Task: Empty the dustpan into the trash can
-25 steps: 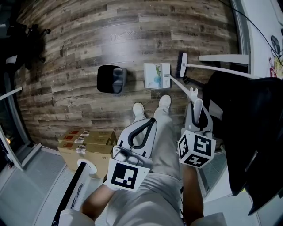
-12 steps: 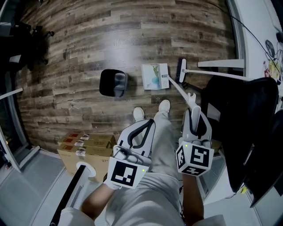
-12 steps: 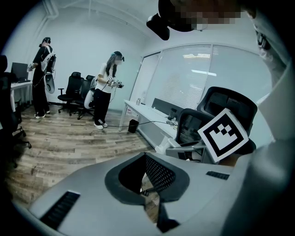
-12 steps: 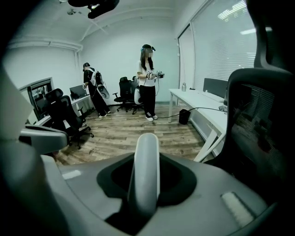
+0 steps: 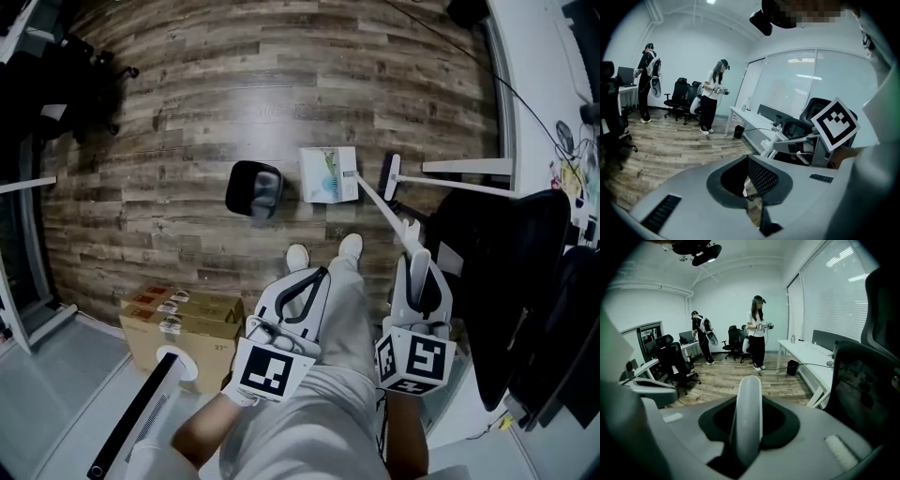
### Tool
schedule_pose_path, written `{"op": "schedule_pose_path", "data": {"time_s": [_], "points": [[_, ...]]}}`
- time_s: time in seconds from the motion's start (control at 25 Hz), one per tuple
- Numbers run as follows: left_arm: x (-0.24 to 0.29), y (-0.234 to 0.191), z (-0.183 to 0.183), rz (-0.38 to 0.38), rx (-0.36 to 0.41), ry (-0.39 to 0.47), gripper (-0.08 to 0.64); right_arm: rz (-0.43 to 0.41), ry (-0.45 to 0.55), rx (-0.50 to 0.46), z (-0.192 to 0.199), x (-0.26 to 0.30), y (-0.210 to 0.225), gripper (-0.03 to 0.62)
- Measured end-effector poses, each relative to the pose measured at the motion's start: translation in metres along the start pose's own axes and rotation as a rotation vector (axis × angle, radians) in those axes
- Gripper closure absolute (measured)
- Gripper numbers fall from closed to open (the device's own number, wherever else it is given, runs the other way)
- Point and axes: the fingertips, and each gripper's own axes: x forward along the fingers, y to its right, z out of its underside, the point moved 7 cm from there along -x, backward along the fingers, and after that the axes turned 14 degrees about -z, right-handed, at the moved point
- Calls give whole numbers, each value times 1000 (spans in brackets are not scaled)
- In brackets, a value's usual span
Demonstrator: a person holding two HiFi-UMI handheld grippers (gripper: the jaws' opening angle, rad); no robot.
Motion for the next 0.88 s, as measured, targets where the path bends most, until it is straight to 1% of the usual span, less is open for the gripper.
{"op": "schedule_pose_path", "data": {"time_s": [0.24,0.44,0.56,0.64,0.76,0.84,0.88], "points": [[-24,-13,-6,-11,-2,14,554,-10,39,-15,-28,-14,-23,476],[-41,-20,-10,-23,13,34,554,-39,65,-59,-50,-23,-45,476],[-48,-21,-20,-25,1,52,554,-51,81,-72,-62,-30,-54,476],[-51,-20,-27,-26,8,70,554,-59,92,-77,-69,-36,-60,476],[-54,-19,-37,-13,49,98,554,-75,108,-88,-78,-46,-69,476],[-51,-16,-40,20,102,105,554,-91,116,-99,-85,-50,-75,476],[-49,-15,-42,36,140,110,552,-101,118,-107,-88,-52,-77,476]]}}
